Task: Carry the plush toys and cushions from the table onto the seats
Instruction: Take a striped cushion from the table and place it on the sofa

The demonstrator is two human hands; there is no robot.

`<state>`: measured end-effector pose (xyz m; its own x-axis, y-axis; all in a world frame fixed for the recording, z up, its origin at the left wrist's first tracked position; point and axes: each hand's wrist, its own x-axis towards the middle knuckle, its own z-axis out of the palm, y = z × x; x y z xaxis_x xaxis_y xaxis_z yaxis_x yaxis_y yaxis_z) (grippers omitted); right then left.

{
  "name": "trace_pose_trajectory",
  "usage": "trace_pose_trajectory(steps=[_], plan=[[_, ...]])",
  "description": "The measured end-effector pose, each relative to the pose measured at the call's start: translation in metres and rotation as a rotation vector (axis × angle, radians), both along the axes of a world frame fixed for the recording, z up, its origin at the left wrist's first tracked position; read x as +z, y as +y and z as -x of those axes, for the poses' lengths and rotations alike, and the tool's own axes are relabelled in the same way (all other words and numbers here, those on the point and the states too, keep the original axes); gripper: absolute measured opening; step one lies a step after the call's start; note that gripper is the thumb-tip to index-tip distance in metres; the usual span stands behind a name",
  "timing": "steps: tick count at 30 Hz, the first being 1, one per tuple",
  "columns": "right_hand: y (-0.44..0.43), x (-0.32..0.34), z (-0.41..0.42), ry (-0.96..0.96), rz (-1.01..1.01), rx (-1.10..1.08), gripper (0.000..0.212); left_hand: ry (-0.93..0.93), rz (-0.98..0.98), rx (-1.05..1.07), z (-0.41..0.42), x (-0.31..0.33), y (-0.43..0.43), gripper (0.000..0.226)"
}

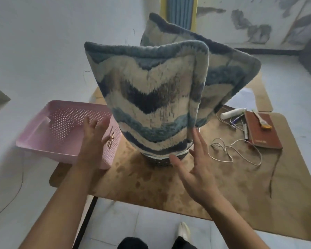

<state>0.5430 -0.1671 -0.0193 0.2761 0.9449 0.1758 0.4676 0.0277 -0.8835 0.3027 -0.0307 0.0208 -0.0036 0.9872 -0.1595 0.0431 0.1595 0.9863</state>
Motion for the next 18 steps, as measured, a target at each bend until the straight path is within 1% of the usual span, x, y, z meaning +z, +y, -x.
trace_pose_trajectory(steps=[1,3,6,7,9,10,12,14,16,18], plan=[[0.01,0.002,0.005,-0.011,0.016,-0.008,0.089,-0.054,-0.015,-0.025,-0.001,0.004,0.024,0.128],[0.023,0.006,0.014,-0.018,0.076,-0.031,0.098,-0.071,-0.036,-0.097,0.0,0.008,0.066,0.112],[0.034,0.006,0.026,-0.039,0.139,-0.156,0.107,-0.114,-0.006,-0.31,-0.01,0.002,0.111,0.114],[0.036,0.006,0.029,-0.041,0.143,-0.2,0.111,-0.13,0.02,-0.34,-0.018,0.0,0.116,0.109],[0.039,0.007,0.04,0.006,0.147,-0.273,0.122,-0.13,0.059,-0.33,-0.033,-0.005,0.121,0.093],[0.04,0.006,0.046,0.04,0.151,-0.314,0.127,-0.105,0.066,-0.313,-0.039,-0.007,0.121,0.091],[0.04,0.001,0.057,0.081,0.141,-0.439,0.132,-0.111,0.088,-0.334,-0.044,-0.011,0.123,0.098],[0.044,-0.004,0.063,0.078,0.106,-0.64,0.127,-0.132,0.132,-0.408,-0.044,-0.008,0.122,0.099],[0.049,-0.006,0.065,0.081,0.072,-0.824,0.114,-0.14,0.171,-0.525,-0.04,-0.004,0.115,0.087],[0.053,-0.006,0.068,0.124,-0.008,-0.902,0.101,-0.135,0.163,-0.694,-0.033,0.001,0.105,0.074]])
